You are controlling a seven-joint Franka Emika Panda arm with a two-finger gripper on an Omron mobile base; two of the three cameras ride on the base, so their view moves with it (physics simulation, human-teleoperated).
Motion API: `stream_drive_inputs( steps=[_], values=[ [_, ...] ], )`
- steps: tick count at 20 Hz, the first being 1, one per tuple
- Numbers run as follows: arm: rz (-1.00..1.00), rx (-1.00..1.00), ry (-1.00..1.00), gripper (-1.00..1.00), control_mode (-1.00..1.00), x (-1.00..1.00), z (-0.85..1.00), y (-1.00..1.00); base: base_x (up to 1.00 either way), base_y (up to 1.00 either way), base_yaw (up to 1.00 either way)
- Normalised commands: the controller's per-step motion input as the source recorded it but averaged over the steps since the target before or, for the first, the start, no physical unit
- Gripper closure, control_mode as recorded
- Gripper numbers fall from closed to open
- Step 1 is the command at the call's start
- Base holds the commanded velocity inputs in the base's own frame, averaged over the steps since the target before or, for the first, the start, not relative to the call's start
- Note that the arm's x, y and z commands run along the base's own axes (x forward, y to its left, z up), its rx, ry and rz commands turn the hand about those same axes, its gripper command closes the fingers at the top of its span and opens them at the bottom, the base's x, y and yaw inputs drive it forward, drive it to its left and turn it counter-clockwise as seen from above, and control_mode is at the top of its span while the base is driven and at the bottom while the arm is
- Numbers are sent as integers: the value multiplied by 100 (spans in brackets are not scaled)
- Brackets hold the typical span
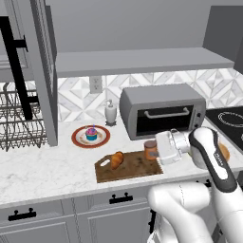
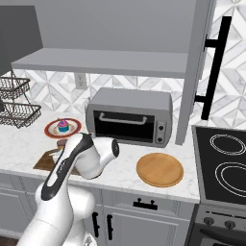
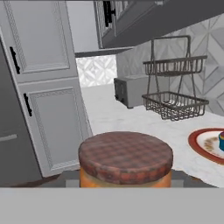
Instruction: From the different types of pastries on the counter, select a croissant and place it on the cutting board. Then retrieve a jar of jam from the cabinet and place it alongside the croissant on the cutting board.
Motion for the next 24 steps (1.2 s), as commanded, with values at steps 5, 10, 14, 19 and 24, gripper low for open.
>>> stream_drive_inputs(
  steps=[5,10,14,19,24],
  values=[
    [0,10,-2,100,-100,0,-22,0,0,0,0],
    [0,0,0,100,-100,0,-1,0,0,0,0],
    [0,-3,0,100,-100,0,-28,9,0,0,0],
    [0,-2,-4,100,-100,0,-40,1,0,0,0],
    [0,0,-5,100,-100,6,-41,11,0,0,0]
  ],
)
